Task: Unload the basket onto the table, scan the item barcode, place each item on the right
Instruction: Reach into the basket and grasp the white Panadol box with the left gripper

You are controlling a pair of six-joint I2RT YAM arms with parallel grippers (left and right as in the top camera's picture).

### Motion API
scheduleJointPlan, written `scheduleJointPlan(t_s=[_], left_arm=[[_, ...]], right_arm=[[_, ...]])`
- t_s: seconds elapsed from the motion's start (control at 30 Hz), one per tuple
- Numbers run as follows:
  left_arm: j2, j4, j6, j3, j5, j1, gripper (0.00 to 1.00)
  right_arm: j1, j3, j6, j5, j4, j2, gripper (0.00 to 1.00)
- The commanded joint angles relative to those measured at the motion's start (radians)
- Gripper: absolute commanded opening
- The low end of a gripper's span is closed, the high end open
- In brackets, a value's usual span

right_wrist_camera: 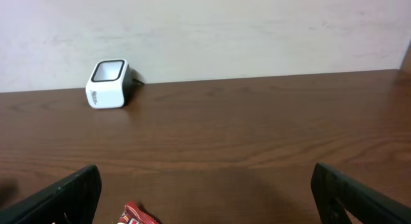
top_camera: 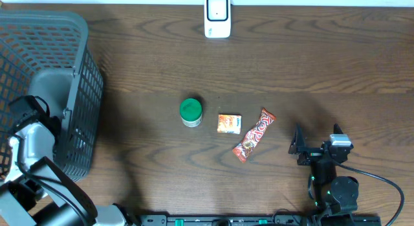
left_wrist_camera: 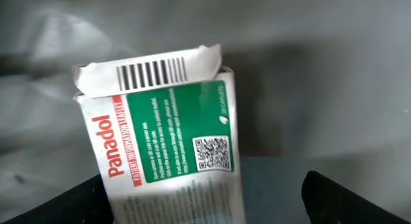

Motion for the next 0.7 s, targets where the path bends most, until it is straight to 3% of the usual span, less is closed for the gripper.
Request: scheduleJointPlan(t_s=[0.0, 0.07, 0.1, 0.27, 0.43, 0.67], left_arm=[[0.086, 0.013, -0.002, -0.031, 0.073, 0.002, 0.92], [0.086, 0.014, -0.002, -0.031, 0.073, 0.003, 0.75], [0.086, 0.016, -0.002, -0.031, 0.073, 0.002, 0.72], [0.081, 0.022, 0.049, -0.030, 0.074, 0.002, 0.72], [0.044, 0.028, 0.138, -0.006, 0.075, 0.003, 0.63], [-0.108, 0.028, 0.292, 0.065, 0.077, 0.003, 0.62]], right_arm=[[0.008, -0.001, -0.005, 0.002, -0.004, -0.003, 0.99], [0.008, -0.001, -0.005, 0.002, -0.004, -0.003, 0.99], [0.008, -0.001, -0.005, 0.002, -0.004, -0.003, 0.99], [0.008, -0.001, -0.005, 0.002, -0.004, -0.003, 0.99], [0.008, -0.001, -0.005, 0.002, -0.004, -0.003, 0.99], [0.008, -0.001, -0.005, 0.002, -0.004, -0.003, 0.99]])
